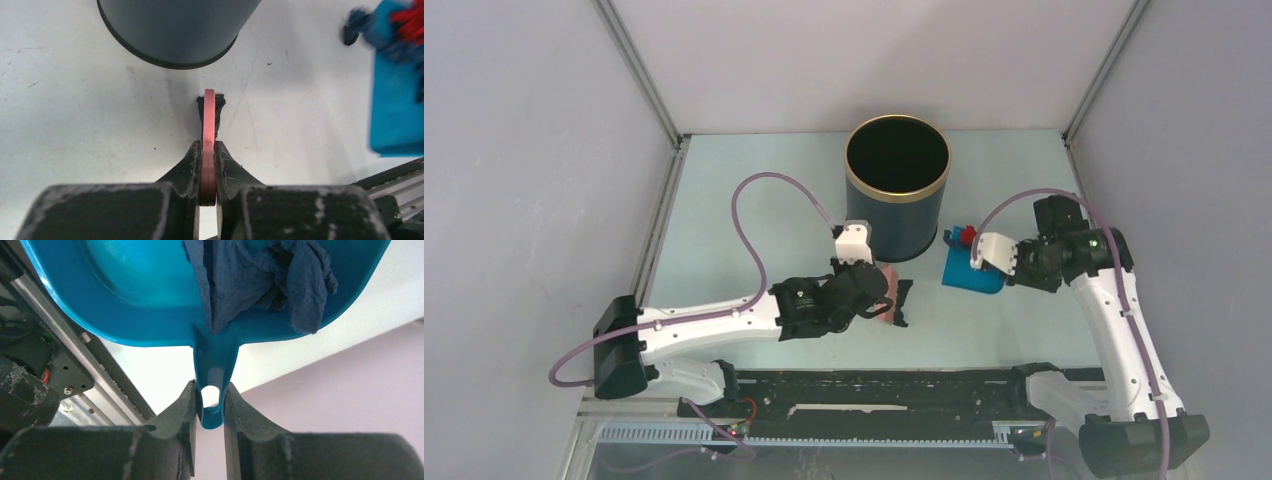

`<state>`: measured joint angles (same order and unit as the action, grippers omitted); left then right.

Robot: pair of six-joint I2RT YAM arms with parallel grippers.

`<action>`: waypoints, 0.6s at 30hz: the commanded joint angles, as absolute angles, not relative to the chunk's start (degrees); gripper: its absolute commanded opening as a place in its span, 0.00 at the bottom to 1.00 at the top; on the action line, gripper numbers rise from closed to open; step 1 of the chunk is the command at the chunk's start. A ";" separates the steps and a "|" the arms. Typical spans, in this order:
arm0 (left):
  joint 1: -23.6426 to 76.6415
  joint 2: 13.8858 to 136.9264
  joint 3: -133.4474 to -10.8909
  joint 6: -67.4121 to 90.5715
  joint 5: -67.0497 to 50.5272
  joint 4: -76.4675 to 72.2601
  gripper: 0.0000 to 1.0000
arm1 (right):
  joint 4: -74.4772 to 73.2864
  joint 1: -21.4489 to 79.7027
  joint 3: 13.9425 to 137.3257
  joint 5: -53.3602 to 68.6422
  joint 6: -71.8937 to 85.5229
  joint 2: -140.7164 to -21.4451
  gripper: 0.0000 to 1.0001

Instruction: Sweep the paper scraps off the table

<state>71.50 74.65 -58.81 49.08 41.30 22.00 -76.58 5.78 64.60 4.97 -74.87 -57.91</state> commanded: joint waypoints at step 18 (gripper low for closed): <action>72.55 72.23 -53.50 53.21 36.82 20.31 0.00 | -79.53 14.79 124.75 -11.10 -60.30 -94.84 0.00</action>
<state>71.83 74.74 -54.39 52.07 37.04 22.04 -81.52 12.19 114.59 -0.95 -63.70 -88.64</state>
